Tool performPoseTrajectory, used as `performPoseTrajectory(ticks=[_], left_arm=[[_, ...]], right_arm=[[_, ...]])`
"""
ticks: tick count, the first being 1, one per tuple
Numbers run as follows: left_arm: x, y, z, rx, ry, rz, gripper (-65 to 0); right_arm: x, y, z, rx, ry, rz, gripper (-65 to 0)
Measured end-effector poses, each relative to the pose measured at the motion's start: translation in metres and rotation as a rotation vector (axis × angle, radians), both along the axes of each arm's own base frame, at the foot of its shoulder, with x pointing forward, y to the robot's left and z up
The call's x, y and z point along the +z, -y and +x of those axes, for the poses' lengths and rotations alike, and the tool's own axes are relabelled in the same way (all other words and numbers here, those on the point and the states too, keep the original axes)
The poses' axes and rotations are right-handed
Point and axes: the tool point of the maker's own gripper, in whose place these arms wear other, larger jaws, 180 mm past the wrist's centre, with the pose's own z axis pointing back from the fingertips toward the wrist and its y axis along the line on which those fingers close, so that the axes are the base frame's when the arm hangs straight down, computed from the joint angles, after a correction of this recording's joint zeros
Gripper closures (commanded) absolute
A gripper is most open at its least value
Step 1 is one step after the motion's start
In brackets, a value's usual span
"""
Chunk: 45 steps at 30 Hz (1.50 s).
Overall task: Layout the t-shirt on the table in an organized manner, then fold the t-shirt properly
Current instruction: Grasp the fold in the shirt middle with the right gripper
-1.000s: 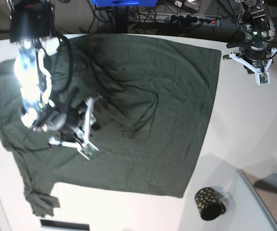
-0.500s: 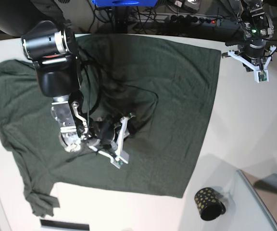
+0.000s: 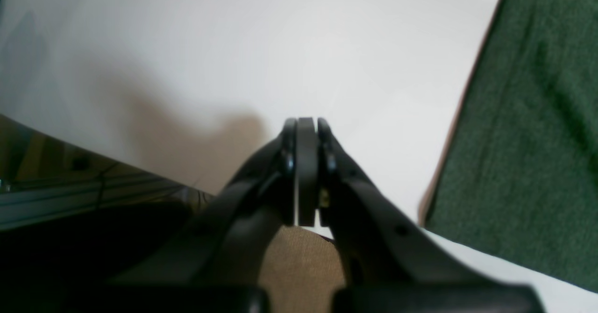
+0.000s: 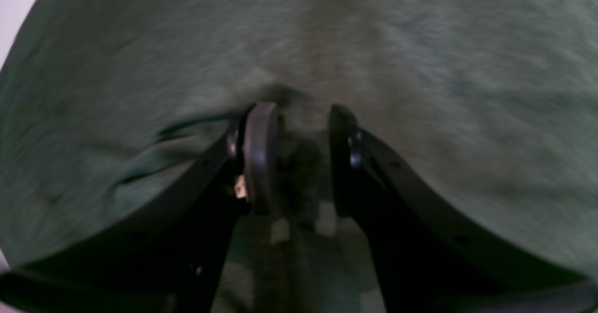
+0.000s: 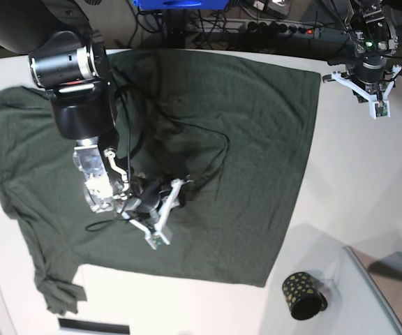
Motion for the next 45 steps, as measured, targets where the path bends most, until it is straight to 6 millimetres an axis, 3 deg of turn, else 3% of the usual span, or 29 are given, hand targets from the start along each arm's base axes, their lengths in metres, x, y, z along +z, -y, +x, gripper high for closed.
performPoseTrajectory(ticks=[5, 12, 20, 27, 45], left_arm=[[0.001, -0.001, 0.001, -0.001, 0.002, 0.002, 0.0], [-0.001, -0.001, 0.0, 0.0, -0.002, 0.001, 0.0], [0.0, -0.002, 0.001, -0.001, -0.001, 0.003, 0.0], [0.0, -0.002, 0.001, -0.001, -0.001, 0.003, 0.0], [0.0, -0.002, 0.001, -0.001, -0.001, 0.003, 0.0]], right_arm=[[-0.005, 0.025, 0.003, -0.038, -0.002, -0.046, -18.2], [-0.006, 0.019, 0.001, -0.036, -0.004, -0.035, -18.2], [-0.019, 0.017, -0.012, -0.031, -0.05, -0.035, -18.2], [-0.015, -0.003, -0.013, -0.017, -0.048, -0.004, -18.2], [-0.016, 0.002, -0.013, -0.022, -0.052, -0.011, -18.2]])
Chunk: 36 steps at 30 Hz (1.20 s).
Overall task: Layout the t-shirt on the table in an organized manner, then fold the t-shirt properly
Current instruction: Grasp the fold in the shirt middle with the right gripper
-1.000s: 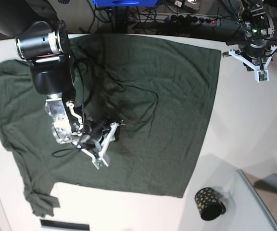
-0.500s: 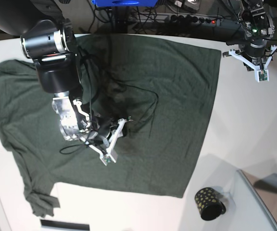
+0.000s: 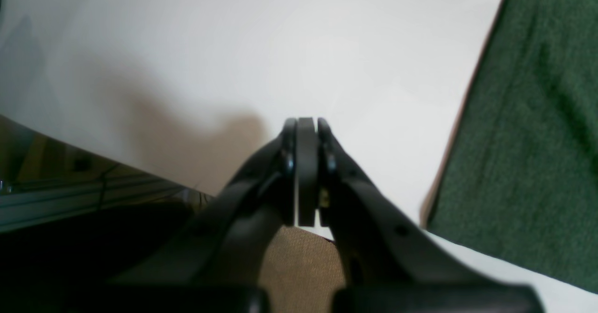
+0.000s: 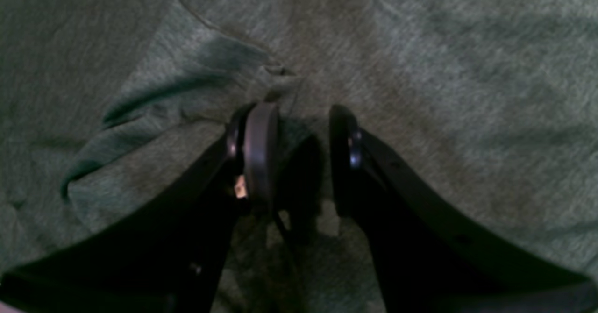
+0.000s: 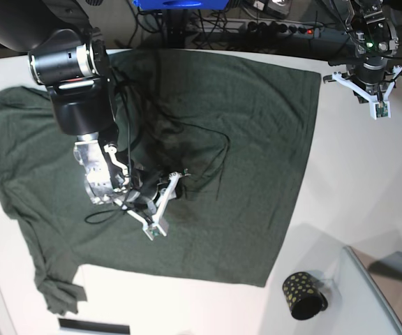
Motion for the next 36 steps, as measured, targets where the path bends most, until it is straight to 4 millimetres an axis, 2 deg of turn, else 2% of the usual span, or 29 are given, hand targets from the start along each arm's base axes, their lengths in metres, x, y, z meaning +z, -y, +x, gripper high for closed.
performPoseTrajectory(ticks=[3, 7, 9, 15, 20, 24, 36], left_arm=[[0.0, 0.0, 0.0, 0.0, 0.0, 0.0, 0.0], [0.002, -0.004, 0.001, -0.003, 0.002, 0.008, 0.0], [0.003, -0.006, 0.002, -0.004, 0.003, 0.014, 0.0], [0.003, -0.005, 0.002, -0.002, 0.003, 0.012, 0.0], [0.003, -0.005, 0.002, -0.003, 0.004, 0.011, 0.0], [0.003, -0.005, 0.002, -0.004, 0.003, 0.013, 0.0], [0.003, -0.005, 0.002, -0.005, 0.004, 0.012, 0.0]], right_arm=[[0.006, 0.0, 0.005, 0.001, 0.019, -0.003, -18.2], [0.038, 0.0, 0.03, -0.006, 0.12, 0.007, -18.2], [0.045, 0.0, 0.036, -0.006, 0.129, 0.001, -18.2], [0.027, 0.002, 0.018, 0.001, 0.068, -0.016, -18.2], [0.021, 0.005, 0.019, -0.051, 0.049, -0.025, -18.2], [0.013, 0.006, 0.01, -0.052, 0.029, -0.027, -18.2], [0.011, 0.0, 0.007, -0.051, 0.022, -0.019, -18.2]])
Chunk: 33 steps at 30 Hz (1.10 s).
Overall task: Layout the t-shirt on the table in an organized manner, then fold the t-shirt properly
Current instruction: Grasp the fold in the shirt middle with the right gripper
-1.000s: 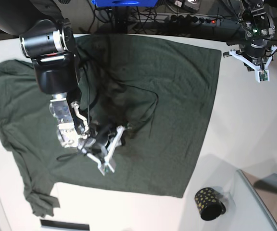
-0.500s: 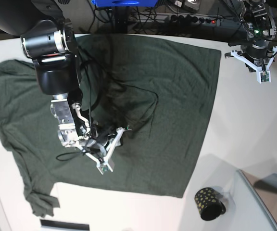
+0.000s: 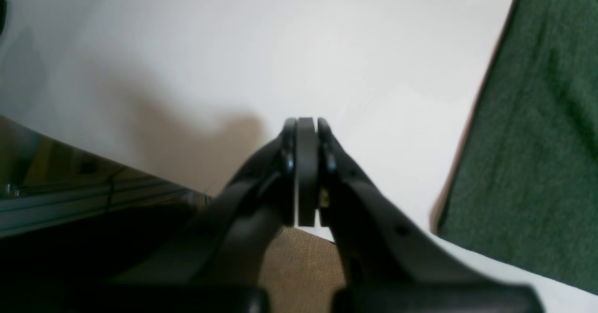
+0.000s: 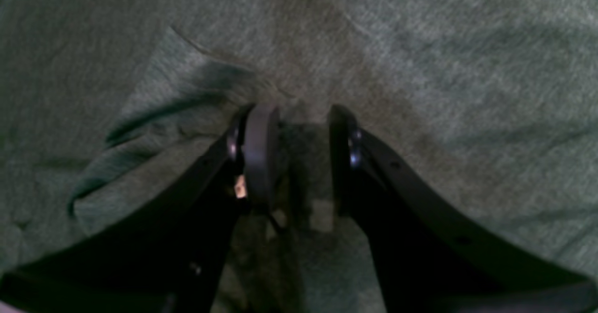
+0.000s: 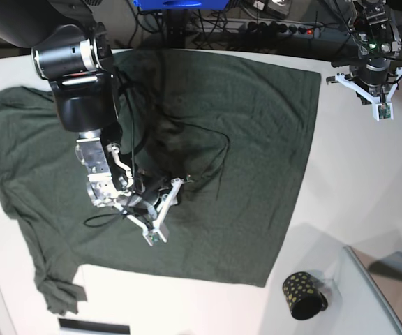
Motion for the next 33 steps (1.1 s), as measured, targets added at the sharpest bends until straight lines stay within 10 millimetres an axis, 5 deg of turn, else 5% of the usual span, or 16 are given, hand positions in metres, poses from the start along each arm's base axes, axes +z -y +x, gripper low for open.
performPoseTrajectory(ticks=[33], left_arm=[[0.0047, 0.0, 0.0047, -0.016, 0.044, 0.013, 0.0]], right_arm=[[-0.0064, -0.0068, -0.0101, 0.007, -0.022, 0.008, -18.2]])
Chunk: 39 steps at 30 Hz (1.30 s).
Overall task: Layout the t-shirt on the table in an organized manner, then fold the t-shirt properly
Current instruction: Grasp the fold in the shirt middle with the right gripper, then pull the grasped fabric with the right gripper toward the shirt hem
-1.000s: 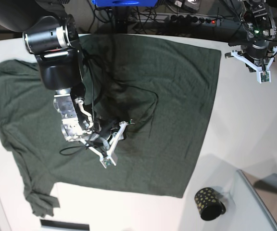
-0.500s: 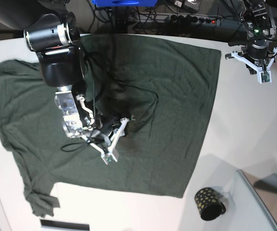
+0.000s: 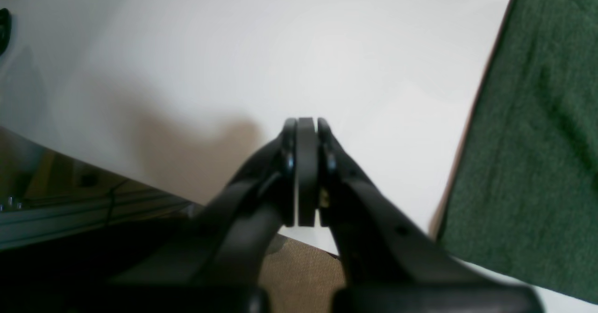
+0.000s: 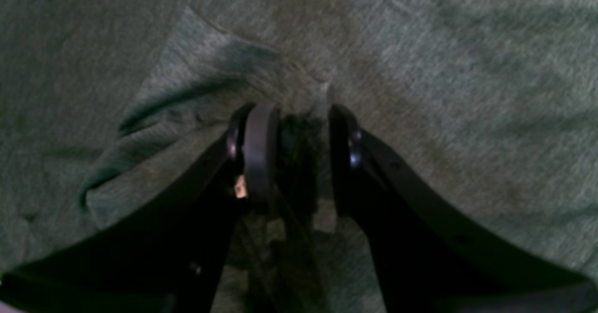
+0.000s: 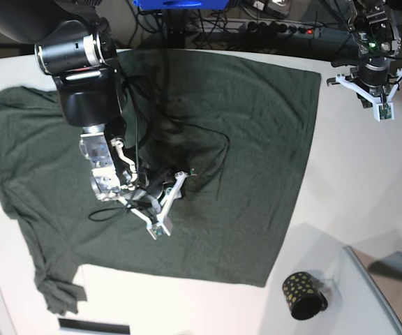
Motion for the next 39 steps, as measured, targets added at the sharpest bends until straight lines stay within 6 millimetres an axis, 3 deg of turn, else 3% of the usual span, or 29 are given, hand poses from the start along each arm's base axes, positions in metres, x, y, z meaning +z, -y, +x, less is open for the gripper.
performPoseTrajectory(ticks=[5, 8, 12, 15, 22, 26, 39], left_arm=[[0.0, 0.0, 0.0, 0.0, -0.002, 0.003, 0.0], [0.0, -0.001, 0.0, -0.001, -0.002, 0.004, 0.0], [0.0, -0.001, -0.001, 0.0, -0.004, 0.006, 0.0], [0.0, -0.001, -0.001, -0.001, -0.004, 0.006, 0.0], [0.0, -0.001, -0.001, -0.001, -0.004, 0.006, 0.0], [0.0, -0.002, -0.001, 0.001, -0.004, 0.008, 0.0], [0.0, -0.002, -0.002, 0.001, -0.007, 0.011, 0.0]], right_arm=[[0.0, -0.001, 0.0, 0.001, 0.0, 0.001, -17.1], [-0.003, -0.003, -0.001, 0.001, -0.013, 0.006, -7.7], [-0.01, -0.004, -0.005, 0.006, -0.045, 0.003, -6.0], [-0.01, -0.004, -0.005, 0.006, -0.045, 0.003, 0.0], [-0.003, -0.004, 0.004, 0.007, -0.028, 0.001, -0.6], [0.018, -0.004, 0.021, 0.008, 0.044, 0.002, -0.6], [0.058, -0.063, 0.02, 0.266, 0.22, -0.076, -0.6]])
